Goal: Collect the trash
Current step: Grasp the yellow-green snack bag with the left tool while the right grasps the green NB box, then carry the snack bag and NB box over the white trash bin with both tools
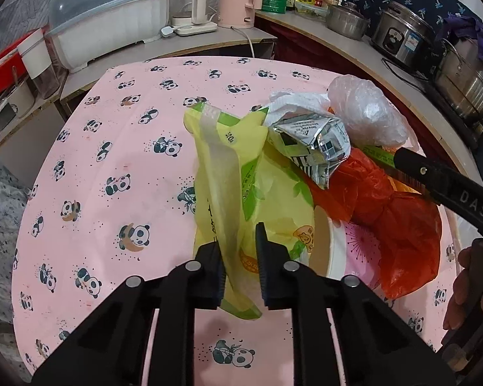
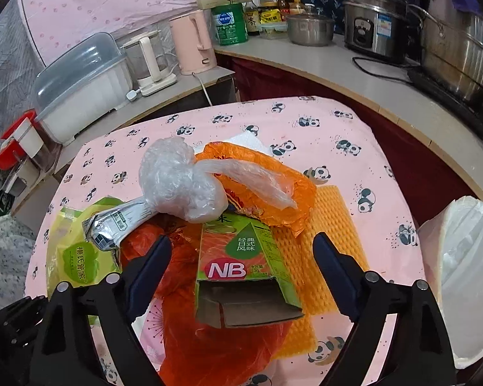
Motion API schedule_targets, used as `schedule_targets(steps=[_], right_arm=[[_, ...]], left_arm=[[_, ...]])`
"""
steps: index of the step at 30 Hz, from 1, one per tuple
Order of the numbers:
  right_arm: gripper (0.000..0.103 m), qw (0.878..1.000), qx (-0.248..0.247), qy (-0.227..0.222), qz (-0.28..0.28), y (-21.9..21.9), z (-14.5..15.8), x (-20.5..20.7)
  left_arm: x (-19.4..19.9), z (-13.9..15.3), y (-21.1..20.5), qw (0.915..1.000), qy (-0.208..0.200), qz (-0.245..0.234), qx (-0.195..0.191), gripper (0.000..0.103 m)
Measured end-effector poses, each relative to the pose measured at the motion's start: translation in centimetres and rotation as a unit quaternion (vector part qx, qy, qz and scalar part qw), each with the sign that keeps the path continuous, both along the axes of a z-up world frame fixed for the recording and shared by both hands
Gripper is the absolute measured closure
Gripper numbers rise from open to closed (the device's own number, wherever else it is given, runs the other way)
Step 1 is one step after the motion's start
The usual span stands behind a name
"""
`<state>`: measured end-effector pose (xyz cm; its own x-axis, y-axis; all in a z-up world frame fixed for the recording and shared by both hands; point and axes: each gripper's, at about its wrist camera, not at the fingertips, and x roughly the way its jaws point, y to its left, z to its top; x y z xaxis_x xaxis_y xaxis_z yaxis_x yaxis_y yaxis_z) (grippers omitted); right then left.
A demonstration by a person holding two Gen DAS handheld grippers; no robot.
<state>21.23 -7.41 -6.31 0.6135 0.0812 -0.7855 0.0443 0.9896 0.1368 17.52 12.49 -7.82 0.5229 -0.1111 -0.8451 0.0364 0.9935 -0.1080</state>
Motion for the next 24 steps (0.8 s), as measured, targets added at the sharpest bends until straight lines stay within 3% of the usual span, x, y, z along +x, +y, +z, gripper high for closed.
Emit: schedule_targets(steps=[6, 13, 24], right_arm=[[0.048, 1.000, 0.016, 0.014, 0.008, 0.0, -0.9, 0.1], [0.049, 1.000, 0.012, -0.005, 0.020, 0.4, 0.4, -1.4], [0.050, 0.998, 0.018, -0.059, 0.009, -0.6, 5.0, -6.3]], left_arm=[[-0.3, 0.5, 0.2, 1.0000, -0.008, 0.001, -0.004, 0.097], [-1.4, 1.7, 0.4, 0.9997, -0.024, 0.008, 0.000, 0.099], [-4.4, 4.9, 0.5, 0.9983, -0.057, 0.012, -0.003, 0.100]])
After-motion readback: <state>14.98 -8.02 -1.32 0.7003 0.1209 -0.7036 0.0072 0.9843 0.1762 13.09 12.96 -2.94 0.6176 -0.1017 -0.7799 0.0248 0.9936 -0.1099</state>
